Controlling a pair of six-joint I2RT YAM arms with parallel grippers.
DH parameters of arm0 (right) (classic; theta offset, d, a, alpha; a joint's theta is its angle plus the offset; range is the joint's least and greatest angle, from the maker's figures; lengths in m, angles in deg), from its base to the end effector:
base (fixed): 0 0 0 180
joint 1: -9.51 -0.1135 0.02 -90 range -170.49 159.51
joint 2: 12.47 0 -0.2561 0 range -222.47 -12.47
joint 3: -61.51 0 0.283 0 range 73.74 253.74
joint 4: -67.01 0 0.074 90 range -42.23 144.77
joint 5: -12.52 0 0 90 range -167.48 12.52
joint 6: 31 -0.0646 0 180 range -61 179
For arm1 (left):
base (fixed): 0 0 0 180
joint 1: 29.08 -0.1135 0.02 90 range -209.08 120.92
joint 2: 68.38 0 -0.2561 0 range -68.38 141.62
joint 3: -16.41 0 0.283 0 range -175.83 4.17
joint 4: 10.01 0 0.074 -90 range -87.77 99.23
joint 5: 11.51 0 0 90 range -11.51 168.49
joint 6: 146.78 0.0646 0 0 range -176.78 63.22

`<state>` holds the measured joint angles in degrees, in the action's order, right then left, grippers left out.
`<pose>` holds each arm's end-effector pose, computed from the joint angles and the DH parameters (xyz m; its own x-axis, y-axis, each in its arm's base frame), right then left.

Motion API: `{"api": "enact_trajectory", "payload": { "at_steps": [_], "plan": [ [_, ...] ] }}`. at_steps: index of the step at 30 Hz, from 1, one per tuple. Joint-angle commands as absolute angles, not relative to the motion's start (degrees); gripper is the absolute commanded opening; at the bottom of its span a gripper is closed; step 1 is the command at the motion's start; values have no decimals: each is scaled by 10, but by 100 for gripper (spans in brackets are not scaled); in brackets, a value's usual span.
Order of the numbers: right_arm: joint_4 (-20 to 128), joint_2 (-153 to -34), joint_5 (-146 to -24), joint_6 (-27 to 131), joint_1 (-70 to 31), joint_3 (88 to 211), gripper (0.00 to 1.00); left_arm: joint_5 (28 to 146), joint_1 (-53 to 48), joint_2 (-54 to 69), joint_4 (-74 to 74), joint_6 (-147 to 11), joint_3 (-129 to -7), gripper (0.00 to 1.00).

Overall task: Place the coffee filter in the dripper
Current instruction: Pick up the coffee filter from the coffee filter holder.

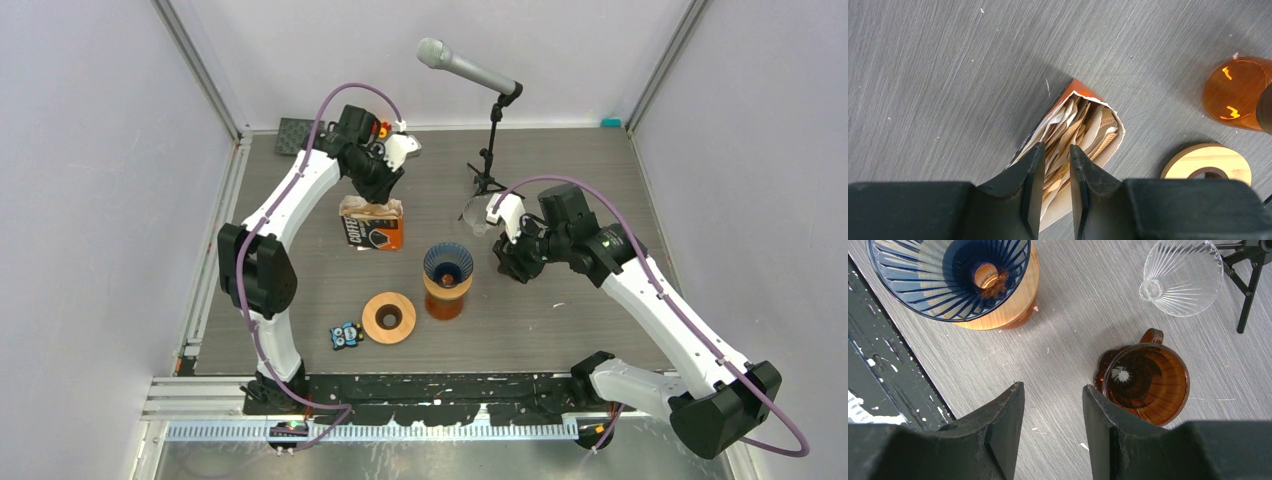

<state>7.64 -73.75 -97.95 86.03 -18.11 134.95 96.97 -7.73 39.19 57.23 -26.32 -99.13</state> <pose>0.2243 0.1429 0.2990 -0.2862 -0.6302 -0.7217 -0.8699 0.4867 -0.0801 0.4086 -0.1817 0.2806 -0.4386 0.6877 -0.5786 0.8335 0.5520 0.0242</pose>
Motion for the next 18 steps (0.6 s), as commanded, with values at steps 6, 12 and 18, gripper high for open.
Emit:
{"api": "enact_trajectory", "payload": {
  "at_steps": [6, 12, 18],
  "plan": [
    [90, -741, -985, 862, -177, 1355, 51, 978, -79, 387, 586, -257, -1015, 16],
    [89, -744, -984, 862, -178, 1355, 51, 983, -79, 387, 598, -257, -1022, 0],
    [88, -747, -983, 862, -177, 1356, 51, 985, -79, 379, 617, -255, -1043, 0]
  ]
}}
